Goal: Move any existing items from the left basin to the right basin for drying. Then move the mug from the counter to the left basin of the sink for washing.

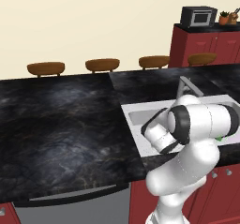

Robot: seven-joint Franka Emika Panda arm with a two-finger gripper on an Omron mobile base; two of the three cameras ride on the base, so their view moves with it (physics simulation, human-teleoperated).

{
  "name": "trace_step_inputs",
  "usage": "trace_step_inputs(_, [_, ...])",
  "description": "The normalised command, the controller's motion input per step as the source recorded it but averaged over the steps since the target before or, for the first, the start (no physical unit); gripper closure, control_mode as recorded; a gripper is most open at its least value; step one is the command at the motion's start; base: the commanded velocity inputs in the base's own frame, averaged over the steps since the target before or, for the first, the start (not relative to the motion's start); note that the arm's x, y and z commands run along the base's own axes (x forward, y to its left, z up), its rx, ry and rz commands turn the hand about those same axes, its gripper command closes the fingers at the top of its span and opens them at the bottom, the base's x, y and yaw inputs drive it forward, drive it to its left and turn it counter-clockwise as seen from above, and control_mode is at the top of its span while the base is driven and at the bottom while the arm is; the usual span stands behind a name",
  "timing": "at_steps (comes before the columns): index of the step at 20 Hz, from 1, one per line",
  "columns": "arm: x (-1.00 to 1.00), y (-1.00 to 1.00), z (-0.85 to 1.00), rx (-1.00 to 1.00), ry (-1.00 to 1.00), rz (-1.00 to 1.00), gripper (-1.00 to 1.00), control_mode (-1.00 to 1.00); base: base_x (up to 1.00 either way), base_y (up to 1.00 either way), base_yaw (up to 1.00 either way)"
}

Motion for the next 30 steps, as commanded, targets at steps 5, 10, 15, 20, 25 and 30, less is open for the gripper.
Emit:
trace_step_inputs(5, [0.23,0.00,0.73,0.00,0.00,0.00,-1.00,-1.00,0.00,0.00,0.00])
trace_step_inputs(10, [0.16,-0.01,0.83,0.00,0.00,0.00,-1.00,-1.00,0.00,0.00,0.00])
trace_step_inputs(15, [0.01,-0.01,0.85,0.00,0.00,0.00,-1.00,-1.00,0.00,0.00,0.00])
trace_step_inputs(20, [0.00,0.00,0.83,0.00,0.01,0.00,-1.00,-1.00,0.00,0.00,0.00])
trace_step_inputs(25, [0.00,0.00,0.79,0.00,0.01,0.00,-1.00,-1.00,0.00,0.00,0.00])
trace_step_inputs(30, [-0.01,0.00,0.76,0.00,0.01,0.00,-1.00,-1.00,0.00,0.00,0.00])
